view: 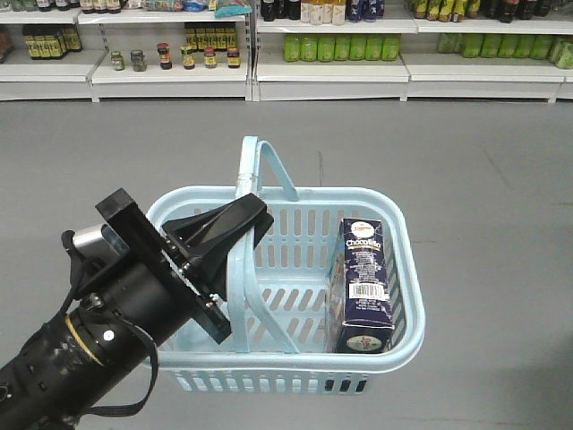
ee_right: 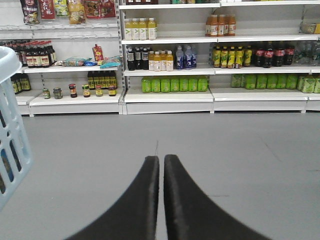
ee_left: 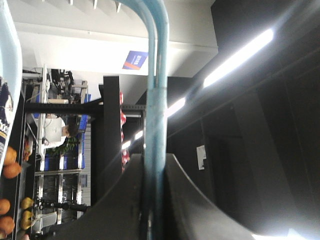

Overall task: Left arm holds basket, right arm returns cookies
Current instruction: 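Drive the base toward the drink shelves holding the basket in the left gripper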

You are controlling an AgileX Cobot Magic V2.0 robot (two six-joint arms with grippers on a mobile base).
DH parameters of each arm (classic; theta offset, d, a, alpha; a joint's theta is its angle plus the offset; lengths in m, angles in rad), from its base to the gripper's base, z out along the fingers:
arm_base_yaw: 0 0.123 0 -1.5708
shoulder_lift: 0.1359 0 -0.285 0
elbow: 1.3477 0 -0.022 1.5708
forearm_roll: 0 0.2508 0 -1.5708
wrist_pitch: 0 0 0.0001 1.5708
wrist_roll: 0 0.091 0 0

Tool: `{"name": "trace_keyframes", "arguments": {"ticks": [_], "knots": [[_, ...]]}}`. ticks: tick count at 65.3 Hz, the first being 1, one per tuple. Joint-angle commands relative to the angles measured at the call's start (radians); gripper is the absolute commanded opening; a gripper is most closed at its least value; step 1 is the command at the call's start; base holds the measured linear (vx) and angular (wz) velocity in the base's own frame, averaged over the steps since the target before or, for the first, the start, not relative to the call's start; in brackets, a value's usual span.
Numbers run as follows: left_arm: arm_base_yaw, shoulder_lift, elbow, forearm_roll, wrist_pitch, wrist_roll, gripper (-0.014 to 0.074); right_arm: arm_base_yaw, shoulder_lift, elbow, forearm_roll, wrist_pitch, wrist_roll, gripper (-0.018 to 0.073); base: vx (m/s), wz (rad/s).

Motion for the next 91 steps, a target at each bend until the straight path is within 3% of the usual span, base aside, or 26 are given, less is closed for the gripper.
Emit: {"name": "trace_keyframes", "arguments": {"ticks": [1, 91], "knots": [[-0.005, -0.035, -0.03, -0.011, -0.144, 0.001, 0.0, -0.005, -0.009, 0.018, -0.003, -0.076, -0.009, -0.0006, 0.57, 0.04], [-0.005, -0.035, -0.03, -0.011, -0.144, 0.001, 0.0, -0.005, -0.009, 0.018, -0.003, -0.076, -0.009, -0.0006, 0.56, 0.01]]}}
